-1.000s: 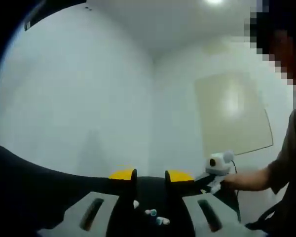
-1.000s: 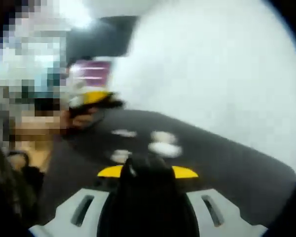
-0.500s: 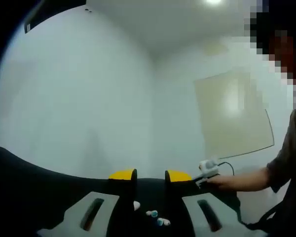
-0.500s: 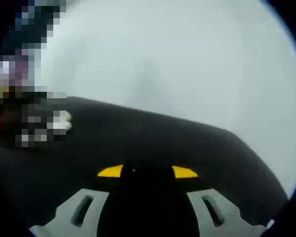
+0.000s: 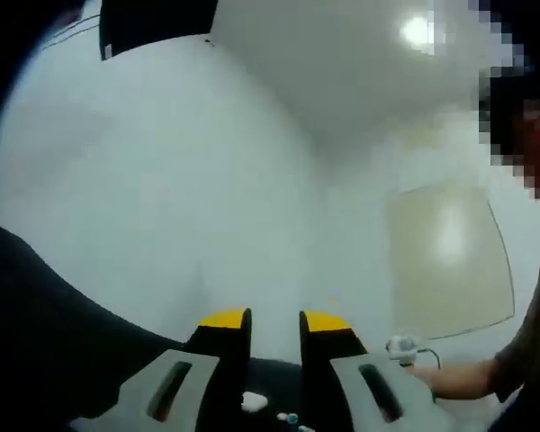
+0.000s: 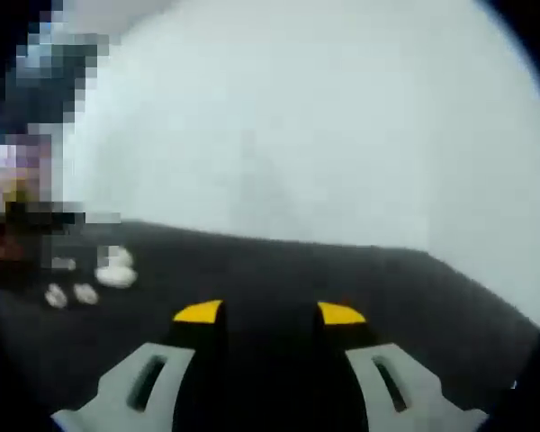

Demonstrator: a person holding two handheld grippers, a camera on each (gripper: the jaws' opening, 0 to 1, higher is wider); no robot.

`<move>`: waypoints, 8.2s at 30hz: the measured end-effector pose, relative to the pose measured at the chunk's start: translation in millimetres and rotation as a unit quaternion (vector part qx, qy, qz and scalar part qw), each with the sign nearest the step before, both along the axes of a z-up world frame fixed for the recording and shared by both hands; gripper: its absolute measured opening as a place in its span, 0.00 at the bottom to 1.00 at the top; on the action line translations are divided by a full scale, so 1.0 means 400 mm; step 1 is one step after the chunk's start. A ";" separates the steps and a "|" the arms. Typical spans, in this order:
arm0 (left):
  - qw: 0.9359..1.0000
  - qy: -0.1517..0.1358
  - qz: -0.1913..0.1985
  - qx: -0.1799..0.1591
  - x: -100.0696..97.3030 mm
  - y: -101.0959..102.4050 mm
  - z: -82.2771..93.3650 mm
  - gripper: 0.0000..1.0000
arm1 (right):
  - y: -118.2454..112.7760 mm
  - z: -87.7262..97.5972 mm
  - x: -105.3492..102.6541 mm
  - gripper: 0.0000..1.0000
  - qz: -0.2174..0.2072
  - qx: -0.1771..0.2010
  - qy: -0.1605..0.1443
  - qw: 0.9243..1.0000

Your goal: Pick up three earphones and place each one into its charging case using tactile feedback, ensure that each earphone is properly inserted and securely positioned inside the case.

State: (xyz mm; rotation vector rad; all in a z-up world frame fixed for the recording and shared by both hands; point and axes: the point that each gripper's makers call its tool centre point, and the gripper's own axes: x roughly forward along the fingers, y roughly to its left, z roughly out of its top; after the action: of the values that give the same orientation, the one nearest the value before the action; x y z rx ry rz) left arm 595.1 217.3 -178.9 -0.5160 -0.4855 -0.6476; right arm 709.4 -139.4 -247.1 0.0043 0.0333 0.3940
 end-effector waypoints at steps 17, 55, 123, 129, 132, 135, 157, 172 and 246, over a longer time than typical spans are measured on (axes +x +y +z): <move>0.999 0.029 -0.009 0.045 0.007 -0.039 -0.025 0.00 | 0.346 -0.012 0.000 0.37 0.227 0.000 0.052 0.973; 0.999 0.019 -0.025 0.007 0.008 -0.023 -0.011 0.02 | 0.554 -0.155 0.069 0.46 0.260 -0.041 0.162 0.951; 0.997 0.029 -0.060 0.049 -0.006 -0.075 -0.028 0.02 | 0.466 -0.167 -0.403 0.34 0.501 -0.209 0.012 0.840; 0.996 0.030 -0.065 0.049 -0.005 -0.077 -0.028 0.03 | 0.471 -0.171 -0.432 0.33 0.574 -0.159 0.039 0.802; 0.996 0.030 -0.068 0.049 -0.005 -0.079 -0.028 0.03 | 0.474 -0.174 -0.426 0.34 0.580 -0.142 0.068 0.800; 0.996 0.030 -0.069 0.048 -0.005 -0.079 -0.028 0.03 | 0.466 -0.174 -0.407 0.40 0.564 -0.129 0.076 0.812; 0.995 0.032 -0.076 0.050 0.000 -0.082 -0.029 0.03 | 0.477 -0.179 -0.395 0.33 0.502 -0.120 0.101 0.851; 0.897 0.116 -0.226 0.363 -0.070 -0.346 -0.261 0.13 | 0.487 -0.128 -0.423 0.33 0.442 -0.301 -0.231 0.813; 0.872 0.072 -0.268 0.403 -0.138 -0.380 -0.280 0.15 | 0.497 -0.160 -0.431 0.18 0.520 -0.126 0.039 0.844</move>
State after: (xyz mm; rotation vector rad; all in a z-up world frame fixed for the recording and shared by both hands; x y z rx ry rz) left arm 540.1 65.2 -290.7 0.1197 0.1106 -1.2523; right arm 537.0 59.3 -311.2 -0.2711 0.1720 1.4851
